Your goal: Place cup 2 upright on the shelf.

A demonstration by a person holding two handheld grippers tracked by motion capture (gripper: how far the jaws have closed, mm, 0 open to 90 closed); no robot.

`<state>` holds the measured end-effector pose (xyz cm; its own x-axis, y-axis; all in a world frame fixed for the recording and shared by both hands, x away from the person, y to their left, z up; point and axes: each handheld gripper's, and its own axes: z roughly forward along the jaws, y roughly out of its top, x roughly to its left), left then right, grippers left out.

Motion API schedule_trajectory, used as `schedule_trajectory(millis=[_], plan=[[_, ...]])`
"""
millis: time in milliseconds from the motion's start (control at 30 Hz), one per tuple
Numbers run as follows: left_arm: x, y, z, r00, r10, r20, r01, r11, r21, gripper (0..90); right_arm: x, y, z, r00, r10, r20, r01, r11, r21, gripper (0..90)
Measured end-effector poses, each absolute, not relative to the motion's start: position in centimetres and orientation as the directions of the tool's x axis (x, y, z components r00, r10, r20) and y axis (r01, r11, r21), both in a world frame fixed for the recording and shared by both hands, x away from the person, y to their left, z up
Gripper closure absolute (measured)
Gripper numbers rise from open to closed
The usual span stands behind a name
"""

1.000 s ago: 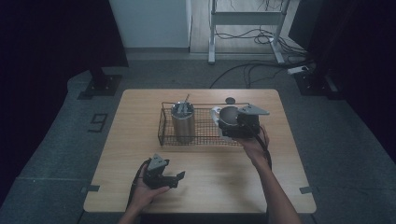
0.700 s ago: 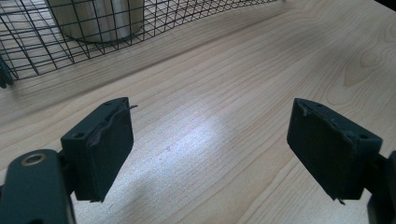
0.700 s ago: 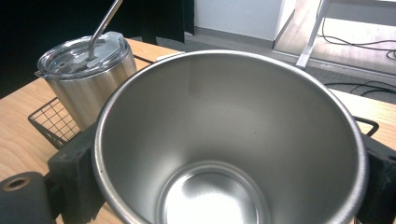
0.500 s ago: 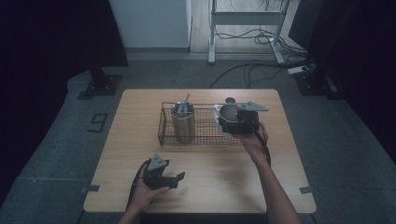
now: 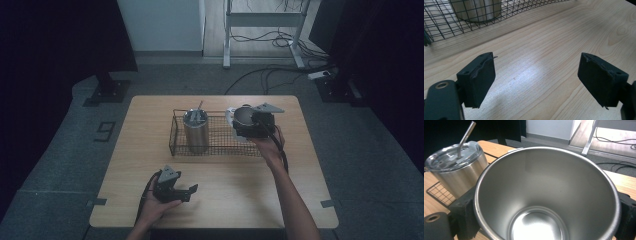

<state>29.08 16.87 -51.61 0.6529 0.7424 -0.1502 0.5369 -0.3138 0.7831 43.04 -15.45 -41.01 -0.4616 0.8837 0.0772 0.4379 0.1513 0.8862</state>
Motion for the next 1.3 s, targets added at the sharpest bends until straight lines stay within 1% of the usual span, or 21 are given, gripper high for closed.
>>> schedule_trajectory(millis=[633, 1300], plan=[[29.1, 16.9, -51.6, 0.652, 0.743, -0.152, 0.539, -0.314, 0.782, 15.0, 44.7, -15.6, -42.0, -0.443, 0.892, 0.09, 0.461, 0.141, 0.876, 6.7], [29.1, 16.9, -51.8, 0.653, 0.742, -0.154, 0.542, -0.315, 0.779, 15.0, 46.2, -15.6, -44.1, -0.422, 0.901, 0.094, 0.496, 0.143, 0.857, 6.6]])
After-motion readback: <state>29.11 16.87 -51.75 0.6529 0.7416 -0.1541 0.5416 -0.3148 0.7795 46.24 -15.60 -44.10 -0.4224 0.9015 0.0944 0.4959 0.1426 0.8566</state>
